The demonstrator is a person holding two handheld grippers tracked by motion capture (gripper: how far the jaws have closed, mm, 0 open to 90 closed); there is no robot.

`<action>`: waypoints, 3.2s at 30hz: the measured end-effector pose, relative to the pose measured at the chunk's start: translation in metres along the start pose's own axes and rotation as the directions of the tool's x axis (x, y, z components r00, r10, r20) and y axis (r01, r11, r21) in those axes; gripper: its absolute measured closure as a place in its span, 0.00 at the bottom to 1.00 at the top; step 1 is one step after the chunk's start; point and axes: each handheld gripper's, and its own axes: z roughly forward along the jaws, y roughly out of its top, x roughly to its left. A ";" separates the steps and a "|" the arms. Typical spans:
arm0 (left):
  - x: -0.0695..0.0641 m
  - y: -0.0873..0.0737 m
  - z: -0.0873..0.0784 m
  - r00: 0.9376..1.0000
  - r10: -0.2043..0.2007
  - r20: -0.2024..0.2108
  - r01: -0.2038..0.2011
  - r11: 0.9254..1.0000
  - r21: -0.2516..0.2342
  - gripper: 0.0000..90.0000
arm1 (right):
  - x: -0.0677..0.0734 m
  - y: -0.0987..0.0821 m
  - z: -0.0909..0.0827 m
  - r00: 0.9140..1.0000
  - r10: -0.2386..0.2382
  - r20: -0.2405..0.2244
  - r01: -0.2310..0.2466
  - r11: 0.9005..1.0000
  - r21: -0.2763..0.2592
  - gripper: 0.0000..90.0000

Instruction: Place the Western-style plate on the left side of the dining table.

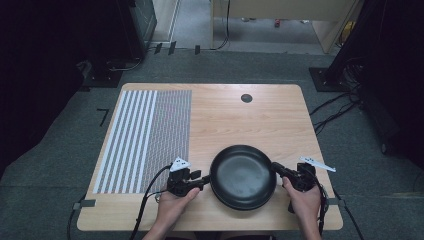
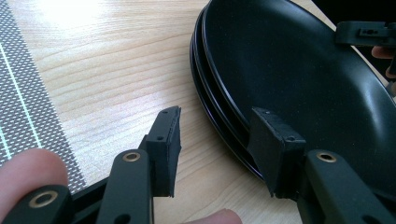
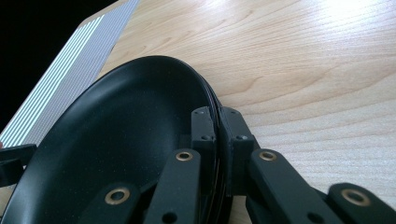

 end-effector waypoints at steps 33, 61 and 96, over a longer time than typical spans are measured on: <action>0.011 0.008 -0.005 0.979 -0.138 0.147 0.129 0.989 0.071 0.51 | 0.002 -0.003 0.003 1.000 -0.007 -0.028 0.007 1.000 -0.011 0.96; 0.002 0.003 0.004 0.975 -0.136 0.173 0.120 0.988 0.100 0.62 | 0.009 -0.008 0.009 0.998 0.010 -0.061 -0.009 1.000 0.016 0.96; 0.011 0.008 -0.009 0.987 -0.105 0.118 0.099 0.993 0.062 0.76 | 0.011 -0.013 0.015 0.988 0.114 -0.108 -0.105 0.991 0.089 0.93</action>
